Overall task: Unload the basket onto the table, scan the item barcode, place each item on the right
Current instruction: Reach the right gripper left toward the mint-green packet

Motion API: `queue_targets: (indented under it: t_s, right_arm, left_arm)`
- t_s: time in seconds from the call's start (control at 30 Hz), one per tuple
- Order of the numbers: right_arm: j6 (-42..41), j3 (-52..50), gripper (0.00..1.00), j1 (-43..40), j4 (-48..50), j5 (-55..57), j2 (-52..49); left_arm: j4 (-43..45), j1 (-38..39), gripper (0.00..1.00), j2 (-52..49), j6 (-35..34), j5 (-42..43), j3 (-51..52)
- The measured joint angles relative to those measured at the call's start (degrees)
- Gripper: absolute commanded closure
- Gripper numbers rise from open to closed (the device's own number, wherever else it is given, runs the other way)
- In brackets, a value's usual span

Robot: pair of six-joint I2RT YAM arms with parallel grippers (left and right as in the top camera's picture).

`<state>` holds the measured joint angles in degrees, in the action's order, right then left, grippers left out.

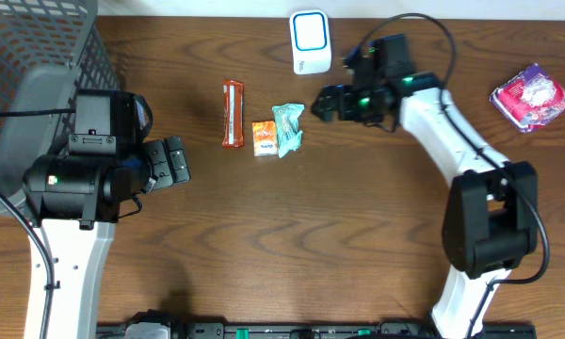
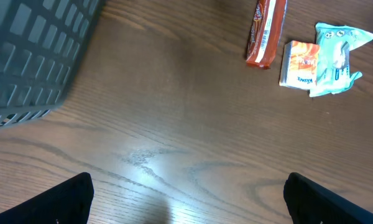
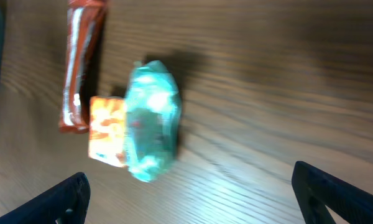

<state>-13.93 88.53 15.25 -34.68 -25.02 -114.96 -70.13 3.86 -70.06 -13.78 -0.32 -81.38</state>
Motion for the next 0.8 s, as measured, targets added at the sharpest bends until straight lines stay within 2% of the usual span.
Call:
queue_targets:
  t_s: [0.3, 0.57, 0.73, 0.8]
  right_arm:
    - [-8.41, 0.0, 0.01, 6.56, 2.95, 6.93, 0.0]
    - [-13.14, 0.0, 0.08, 8.07, 4.28, 8.37, 0.0]
    - [-14.16, 0.0, 0.09, 9.92, 4.61, 8.57, -1.64]
    - [-14.21, 0.0, 0.15, 10.43, 4.7, 8.55, -3.34]
  left_arm:
    - [0.0, 0.0, 0.02, 0.0, 0.0, 0.02, 0.0]
    - [0.0, 0.0, 0.02, 0.0, 0.02, 0.0, 0.0]
    - [0.0, 0.0, 0.02, -0.02, 0.02, 0.0, 0.0]
    - [0.0, 0.0, 0.02, -0.02, 0.0, 0.02, 0.0]
